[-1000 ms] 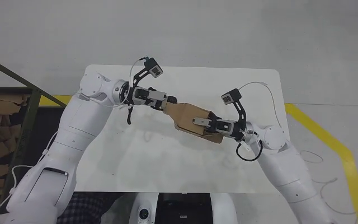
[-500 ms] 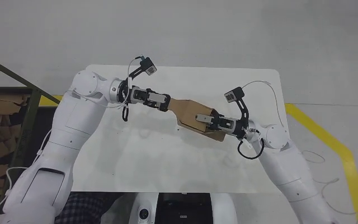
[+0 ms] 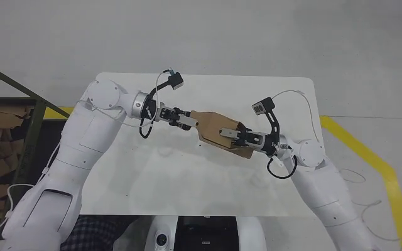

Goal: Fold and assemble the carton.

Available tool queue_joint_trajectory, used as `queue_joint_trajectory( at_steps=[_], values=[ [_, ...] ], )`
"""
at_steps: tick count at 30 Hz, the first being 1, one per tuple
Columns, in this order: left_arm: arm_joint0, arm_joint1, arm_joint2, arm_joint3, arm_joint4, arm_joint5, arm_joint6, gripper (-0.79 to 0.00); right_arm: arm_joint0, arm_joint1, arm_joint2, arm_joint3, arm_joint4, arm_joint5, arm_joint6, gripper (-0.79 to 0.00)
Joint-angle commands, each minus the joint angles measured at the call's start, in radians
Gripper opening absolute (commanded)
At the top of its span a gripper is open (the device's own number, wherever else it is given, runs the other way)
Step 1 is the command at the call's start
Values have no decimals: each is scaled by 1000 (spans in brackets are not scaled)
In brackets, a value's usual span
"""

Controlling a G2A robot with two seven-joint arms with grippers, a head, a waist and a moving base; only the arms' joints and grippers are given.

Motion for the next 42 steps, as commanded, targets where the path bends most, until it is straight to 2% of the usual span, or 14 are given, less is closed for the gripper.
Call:
queue_joint_trajectory(
  at_steps=[1, 10, 22, 41, 42],
  values=[
    [0, 1, 3, -1, 10, 8, 7, 0, -2, 0, 3, -4, 2, -1, 1, -785],
    [-3, 4, 18, 12, 37, 34, 0, 0, -12, 3, 18, -29, 17, -6, 9, -785],
    [-14, -2, 44, 39, -9, 35, -20, 0, -23, 6, 31, -46, 34, -9, 21, -785],
    [-14, -2, 44, 39, -9, 35, -20, 0, -28, 6, 32, -51, 26, -3, 2, -785],
    [-6, -2, 44, 30, -5, 38, 4, 0, -33, 6, 30, -59, 17, 1, -9, -785]
  ],
)
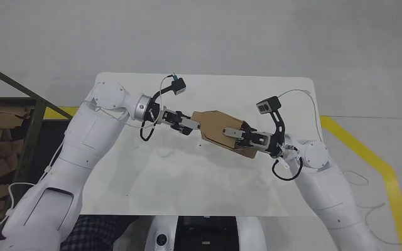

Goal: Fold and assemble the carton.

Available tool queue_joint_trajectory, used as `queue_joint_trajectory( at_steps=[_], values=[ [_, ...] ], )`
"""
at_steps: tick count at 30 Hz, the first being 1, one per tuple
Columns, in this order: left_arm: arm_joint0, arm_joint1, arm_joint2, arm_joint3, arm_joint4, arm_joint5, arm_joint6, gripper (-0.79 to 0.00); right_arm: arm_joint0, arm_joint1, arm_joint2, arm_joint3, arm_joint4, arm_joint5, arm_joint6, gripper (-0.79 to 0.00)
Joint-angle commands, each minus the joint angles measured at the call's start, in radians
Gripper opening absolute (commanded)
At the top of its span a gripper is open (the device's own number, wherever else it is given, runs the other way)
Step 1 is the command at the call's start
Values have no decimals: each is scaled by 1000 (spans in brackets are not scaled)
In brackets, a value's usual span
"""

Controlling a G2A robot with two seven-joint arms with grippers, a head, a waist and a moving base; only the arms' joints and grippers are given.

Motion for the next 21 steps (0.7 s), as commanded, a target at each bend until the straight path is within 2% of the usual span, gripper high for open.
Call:
queue_joint_trajectory(
  at_steps=[1, 8, 21],
  values=[
    [12, 1, -1, -17, 9, 4, 33, 0, -6, 0, -2, -11, -12, 7, -17, -785],
    [27, 8, -17, -48, 14, 22, 47, 0, -11, 0, -3, -18, -16, 17, -24, -785],
    [24, 11, -13, -23, 12, 69, 48, 0, -9, 0, -7, -18, -5, 16, -9, -785]
  ],
)
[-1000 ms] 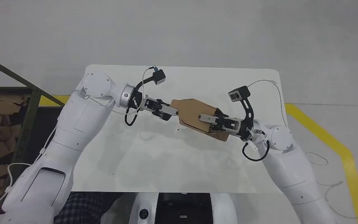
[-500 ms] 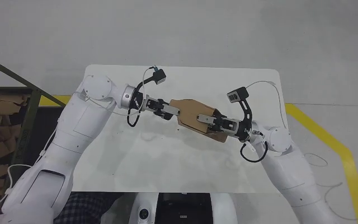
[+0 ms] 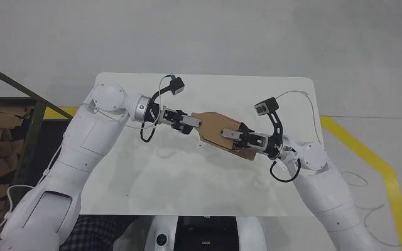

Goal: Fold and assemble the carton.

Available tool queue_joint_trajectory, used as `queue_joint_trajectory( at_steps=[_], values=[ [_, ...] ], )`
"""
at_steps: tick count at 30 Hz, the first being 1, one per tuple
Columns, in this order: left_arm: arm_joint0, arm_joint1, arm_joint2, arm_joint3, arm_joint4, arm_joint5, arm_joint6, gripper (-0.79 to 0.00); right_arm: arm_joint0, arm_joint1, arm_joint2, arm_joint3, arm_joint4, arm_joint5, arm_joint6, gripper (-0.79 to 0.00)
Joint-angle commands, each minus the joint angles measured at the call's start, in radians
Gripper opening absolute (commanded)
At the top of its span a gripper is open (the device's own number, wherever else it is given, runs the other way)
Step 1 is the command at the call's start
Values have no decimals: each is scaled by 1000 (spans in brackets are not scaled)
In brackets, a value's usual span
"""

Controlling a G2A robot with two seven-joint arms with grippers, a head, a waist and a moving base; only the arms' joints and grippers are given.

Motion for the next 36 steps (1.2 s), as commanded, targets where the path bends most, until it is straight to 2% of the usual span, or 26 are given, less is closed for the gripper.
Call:
queue_joint_trajectory(
  at_steps=[1, 19, 36],
  values=[
    [-2, -1, 4, 9, -8, 3, -7, 0, 0, 0, -1, -1, 1, 0, 2, -785],
    [-24, -14, 57, 52, -24, 2, -25, 0, 0, -2, -7, -7, 35, -1, 14, -785],
    [-36, -25, 101, 55, -12, 6, -26, 0, -5, -5, -15, -13, 83, 8, 46, -785]
  ],
)
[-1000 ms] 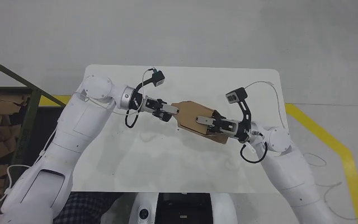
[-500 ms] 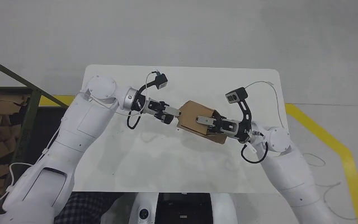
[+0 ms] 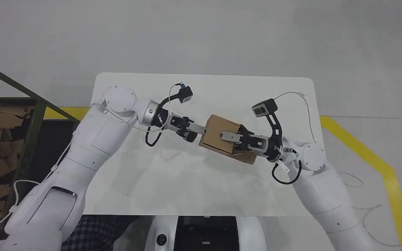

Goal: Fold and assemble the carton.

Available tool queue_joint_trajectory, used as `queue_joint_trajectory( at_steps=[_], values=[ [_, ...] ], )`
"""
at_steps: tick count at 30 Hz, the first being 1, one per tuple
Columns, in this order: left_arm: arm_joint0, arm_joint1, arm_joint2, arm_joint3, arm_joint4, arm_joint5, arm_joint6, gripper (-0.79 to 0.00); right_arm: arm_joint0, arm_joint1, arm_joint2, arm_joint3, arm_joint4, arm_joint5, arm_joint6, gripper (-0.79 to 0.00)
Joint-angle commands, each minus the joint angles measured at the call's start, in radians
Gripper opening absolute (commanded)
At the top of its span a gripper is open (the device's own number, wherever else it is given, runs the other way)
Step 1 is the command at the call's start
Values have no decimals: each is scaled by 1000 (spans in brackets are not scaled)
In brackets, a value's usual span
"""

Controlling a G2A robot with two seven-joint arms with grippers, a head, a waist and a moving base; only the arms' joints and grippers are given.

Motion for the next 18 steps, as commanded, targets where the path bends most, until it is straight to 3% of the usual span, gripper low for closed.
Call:
queue_joint_trajectory(
  at_steps=[1, 18],
  values=[
    [-1, -1, 3, -4, 1, 1, 0, 0, 0, 0, -1, -1, 1, 1, 3, -785],
    [-12, -6, 17, -23, -9, -1, -6, 0, 2, -3, -10, 7, 6, 6, 11, -785]
  ],
)
